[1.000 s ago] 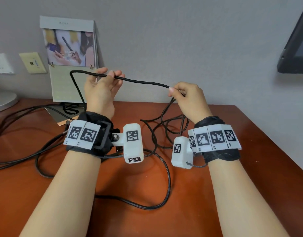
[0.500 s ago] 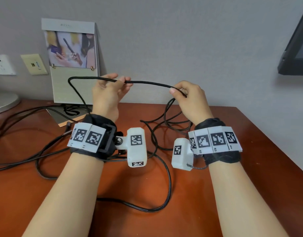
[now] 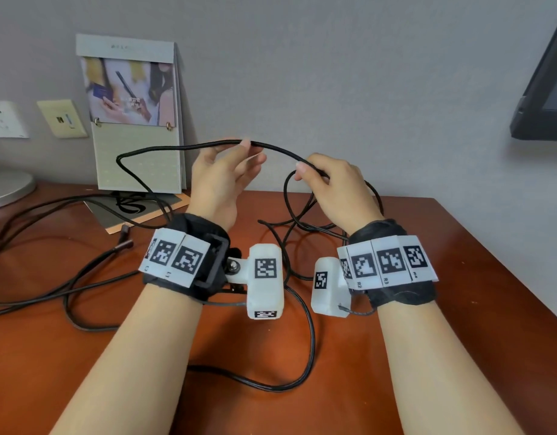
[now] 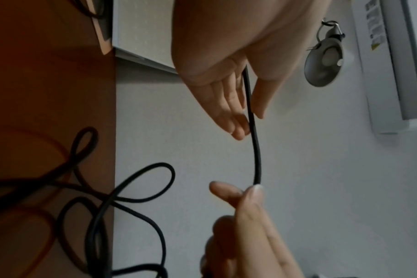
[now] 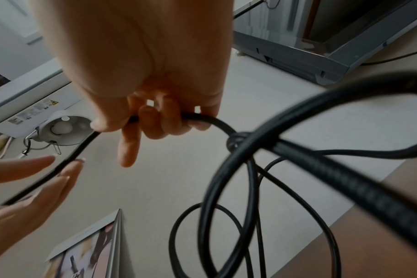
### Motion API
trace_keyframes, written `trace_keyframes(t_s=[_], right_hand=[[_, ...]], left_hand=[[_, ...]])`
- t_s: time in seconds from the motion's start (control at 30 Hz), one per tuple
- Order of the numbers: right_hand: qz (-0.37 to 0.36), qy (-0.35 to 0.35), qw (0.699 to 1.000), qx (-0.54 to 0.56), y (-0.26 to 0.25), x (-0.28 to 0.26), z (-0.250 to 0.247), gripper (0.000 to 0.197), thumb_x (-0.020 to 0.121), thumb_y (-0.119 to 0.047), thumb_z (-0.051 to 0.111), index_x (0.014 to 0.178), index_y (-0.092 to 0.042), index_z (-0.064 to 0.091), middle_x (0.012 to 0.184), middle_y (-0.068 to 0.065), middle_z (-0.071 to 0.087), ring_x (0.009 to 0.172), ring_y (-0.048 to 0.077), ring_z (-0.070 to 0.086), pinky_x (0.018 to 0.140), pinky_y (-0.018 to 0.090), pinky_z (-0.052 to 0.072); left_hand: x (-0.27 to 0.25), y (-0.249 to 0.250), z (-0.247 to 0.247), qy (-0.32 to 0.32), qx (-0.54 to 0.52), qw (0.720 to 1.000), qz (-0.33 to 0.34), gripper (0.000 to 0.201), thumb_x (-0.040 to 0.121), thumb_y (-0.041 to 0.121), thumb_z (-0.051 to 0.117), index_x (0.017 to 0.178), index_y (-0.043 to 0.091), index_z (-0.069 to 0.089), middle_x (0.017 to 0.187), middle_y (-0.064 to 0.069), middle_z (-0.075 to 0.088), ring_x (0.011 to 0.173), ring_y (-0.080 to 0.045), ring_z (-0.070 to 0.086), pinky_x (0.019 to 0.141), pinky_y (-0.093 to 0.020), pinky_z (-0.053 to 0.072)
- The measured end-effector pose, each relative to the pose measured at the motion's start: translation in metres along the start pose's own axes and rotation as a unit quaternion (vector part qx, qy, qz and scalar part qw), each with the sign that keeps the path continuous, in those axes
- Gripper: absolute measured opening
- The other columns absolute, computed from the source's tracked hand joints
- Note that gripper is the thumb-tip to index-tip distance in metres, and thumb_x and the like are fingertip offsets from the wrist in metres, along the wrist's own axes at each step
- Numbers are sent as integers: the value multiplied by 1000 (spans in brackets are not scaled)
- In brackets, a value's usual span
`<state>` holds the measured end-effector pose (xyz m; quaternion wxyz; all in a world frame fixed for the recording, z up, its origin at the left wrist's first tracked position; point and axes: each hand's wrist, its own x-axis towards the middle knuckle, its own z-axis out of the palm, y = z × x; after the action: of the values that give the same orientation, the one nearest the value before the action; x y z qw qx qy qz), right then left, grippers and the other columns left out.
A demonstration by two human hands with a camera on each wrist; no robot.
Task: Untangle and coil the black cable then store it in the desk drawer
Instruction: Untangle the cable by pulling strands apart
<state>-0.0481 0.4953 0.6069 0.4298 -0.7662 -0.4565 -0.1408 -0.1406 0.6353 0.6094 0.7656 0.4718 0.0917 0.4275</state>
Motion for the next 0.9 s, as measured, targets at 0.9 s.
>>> trace_keyframes(t_s=[0.9], right_hand=[[10, -11, 1000, 8, 2, 1, 5, 35, 98, -32, 43, 86, -11, 68, 52, -10, 38, 52, 5, 38, 57, 22, 33]], left_hand=[[1, 3, -4, 56, 4, 998, 17, 11, 93, 5, 55, 84, 9, 51, 72, -7, 70, 58, -10, 66, 63, -18, 53]])
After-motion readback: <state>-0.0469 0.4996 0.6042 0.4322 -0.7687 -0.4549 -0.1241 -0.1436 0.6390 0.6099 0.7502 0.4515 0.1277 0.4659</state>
